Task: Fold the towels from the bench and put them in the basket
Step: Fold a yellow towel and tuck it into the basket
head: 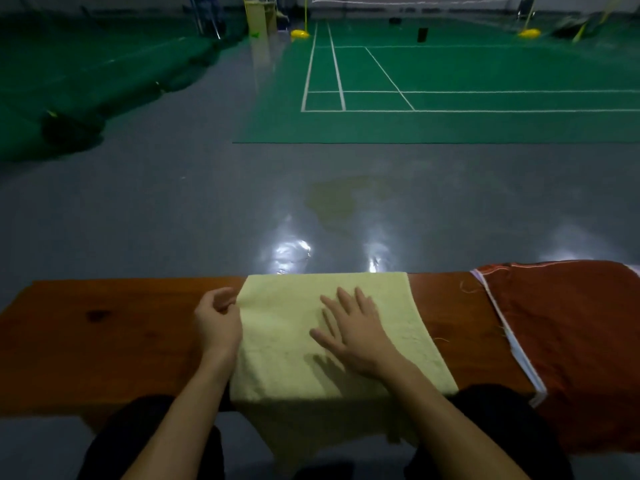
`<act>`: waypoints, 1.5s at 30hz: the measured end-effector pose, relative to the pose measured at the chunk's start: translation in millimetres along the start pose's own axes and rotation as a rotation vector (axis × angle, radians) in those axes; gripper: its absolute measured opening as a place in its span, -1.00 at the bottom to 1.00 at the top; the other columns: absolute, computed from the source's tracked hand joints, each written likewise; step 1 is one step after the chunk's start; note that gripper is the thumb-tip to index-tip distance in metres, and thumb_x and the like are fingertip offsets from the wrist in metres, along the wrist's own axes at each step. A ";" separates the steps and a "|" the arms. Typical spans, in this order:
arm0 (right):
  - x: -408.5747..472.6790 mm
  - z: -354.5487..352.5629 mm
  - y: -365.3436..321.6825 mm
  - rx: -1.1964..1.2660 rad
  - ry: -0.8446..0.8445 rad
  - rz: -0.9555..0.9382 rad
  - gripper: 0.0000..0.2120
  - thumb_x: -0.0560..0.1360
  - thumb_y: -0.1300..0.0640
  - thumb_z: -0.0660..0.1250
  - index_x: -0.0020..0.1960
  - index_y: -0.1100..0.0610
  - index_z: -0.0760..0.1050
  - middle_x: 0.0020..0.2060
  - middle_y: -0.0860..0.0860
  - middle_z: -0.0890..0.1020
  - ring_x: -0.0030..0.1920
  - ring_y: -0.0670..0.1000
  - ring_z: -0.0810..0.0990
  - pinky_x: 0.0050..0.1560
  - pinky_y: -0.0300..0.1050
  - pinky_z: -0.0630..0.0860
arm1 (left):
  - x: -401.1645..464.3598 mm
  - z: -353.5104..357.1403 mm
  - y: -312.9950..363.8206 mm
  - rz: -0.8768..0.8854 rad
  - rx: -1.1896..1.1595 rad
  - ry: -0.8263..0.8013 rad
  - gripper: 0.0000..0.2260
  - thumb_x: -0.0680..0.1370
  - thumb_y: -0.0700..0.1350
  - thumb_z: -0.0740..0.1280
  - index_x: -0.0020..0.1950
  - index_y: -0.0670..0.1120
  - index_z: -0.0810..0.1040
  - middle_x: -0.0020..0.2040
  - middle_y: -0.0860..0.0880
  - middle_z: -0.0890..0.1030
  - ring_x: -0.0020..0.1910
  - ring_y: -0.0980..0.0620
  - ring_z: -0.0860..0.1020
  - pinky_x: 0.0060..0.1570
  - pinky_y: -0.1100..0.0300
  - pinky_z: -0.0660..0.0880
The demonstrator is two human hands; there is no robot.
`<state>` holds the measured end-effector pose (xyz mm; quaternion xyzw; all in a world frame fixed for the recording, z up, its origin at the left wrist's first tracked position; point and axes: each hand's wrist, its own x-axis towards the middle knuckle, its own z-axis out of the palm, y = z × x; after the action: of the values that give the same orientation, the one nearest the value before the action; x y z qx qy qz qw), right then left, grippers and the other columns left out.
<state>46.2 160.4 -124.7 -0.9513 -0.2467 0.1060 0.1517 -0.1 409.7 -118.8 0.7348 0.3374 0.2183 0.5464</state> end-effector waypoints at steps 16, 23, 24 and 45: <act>-58.8 -5.7 66.8 -0.108 0.017 0.166 -0.28 0.62 -0.45 -0.17 0.69 -0.18 -0.09 0.70 0.01 -0.12 0.68 0.17 -0.19 0.64 0.32 -0.15 | -49.9 8.6 -17.2 0.547 1.112 -0.566 -0.31 0.67 0.36 -0.05 0.73 0.07 -0.05 0.72 -0.13 -0.12 0.70 -0.18 -0.17 0.64 -0.11 -0.15; -92.3 -26.8 89.2 -0.067 0.213 0.362 -0.44 0.63 -0.22 0.28 0.56 -0.04 0.33 0.42 0.01 0.48 0.32 0.03 0.49 0.28 -0.01 0.55 | -49.4 -32.4 -3.7 0.472 0.860 -0.390 -0.58 0.62 0.21 0.34 0.45 0.14 0.47 0.39 0.09 0.48 0.30 0.10 0.46 0.21 0.08 0.52; -94.7 -26.6 91.0 -0.071 0.227 0.381 -0.47 0.62 -0.22 0.28 0.52 -0.04 0.36 0.37 0.01 0.51 0.26 0.03 0.51 0.22 -0.01 0.57 | -42.1 -32.6 -5.3 0.409 0.855 -0.371 -0.56 0.60 0.22 0.36 0.44 0.12 0.47 0.37 0.07 0.49 0.28 0.07 0.48 0.18 0.05 0.55; -66.7 -55.6 77.4 0.969 0.306 0.522 -0.92 0.60 0.16 0.41 0.08 0.13 0.63 0.02 0.07 0.66 0.09 0.11 0.62 -0.01 -0.03 0.60 | -26.7 -26.8 10.4 -0.053 0.144 -0.174 -0.65 0.56 -0.10 0.51 0.25 -0.05 0.44 0.12 -0.02 0.56 -0.01 0.07 0.55 -0.08 0.05 0.60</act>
<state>38.4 49.4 -90.8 -0.8070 0.0982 0.1021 0.5733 -34.0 405.8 -99.4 0.7790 0.3229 0.1145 0.5252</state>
